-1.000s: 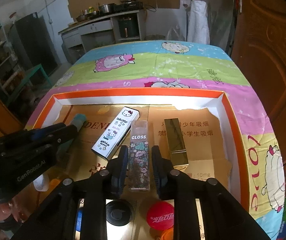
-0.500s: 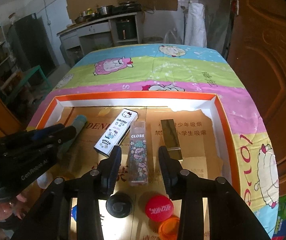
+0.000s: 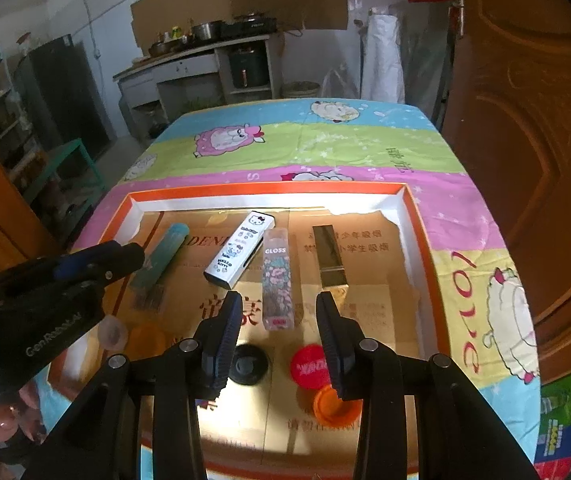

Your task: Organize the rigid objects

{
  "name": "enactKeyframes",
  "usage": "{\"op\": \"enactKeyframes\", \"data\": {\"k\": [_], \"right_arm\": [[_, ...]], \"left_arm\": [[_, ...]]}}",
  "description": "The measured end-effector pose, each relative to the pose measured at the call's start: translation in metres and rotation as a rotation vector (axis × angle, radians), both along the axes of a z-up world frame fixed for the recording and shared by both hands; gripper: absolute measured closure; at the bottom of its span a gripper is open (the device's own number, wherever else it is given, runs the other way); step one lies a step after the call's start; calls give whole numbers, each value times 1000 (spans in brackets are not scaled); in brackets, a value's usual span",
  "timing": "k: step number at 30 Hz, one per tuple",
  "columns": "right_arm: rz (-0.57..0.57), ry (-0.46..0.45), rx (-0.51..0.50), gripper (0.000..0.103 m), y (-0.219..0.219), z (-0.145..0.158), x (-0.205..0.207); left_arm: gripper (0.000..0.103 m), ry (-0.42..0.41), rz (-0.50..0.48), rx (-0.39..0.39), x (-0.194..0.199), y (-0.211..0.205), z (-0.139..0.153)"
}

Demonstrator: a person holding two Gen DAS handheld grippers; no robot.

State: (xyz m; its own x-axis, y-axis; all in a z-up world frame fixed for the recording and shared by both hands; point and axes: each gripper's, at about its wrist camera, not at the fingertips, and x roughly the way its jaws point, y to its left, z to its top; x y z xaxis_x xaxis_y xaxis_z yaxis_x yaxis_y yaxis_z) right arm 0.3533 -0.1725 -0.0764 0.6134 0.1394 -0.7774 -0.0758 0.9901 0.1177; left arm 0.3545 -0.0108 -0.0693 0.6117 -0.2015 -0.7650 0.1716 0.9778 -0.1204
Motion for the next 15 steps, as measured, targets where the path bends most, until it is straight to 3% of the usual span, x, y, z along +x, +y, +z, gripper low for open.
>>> {"op": "enactKeyframes", "data": {"k": [15], "right_arm": [[-20, -39, -8, 63, -9, 24, -41]], "left_arm": [[80, -45, -12, -3, -42, -8, 26]]}}
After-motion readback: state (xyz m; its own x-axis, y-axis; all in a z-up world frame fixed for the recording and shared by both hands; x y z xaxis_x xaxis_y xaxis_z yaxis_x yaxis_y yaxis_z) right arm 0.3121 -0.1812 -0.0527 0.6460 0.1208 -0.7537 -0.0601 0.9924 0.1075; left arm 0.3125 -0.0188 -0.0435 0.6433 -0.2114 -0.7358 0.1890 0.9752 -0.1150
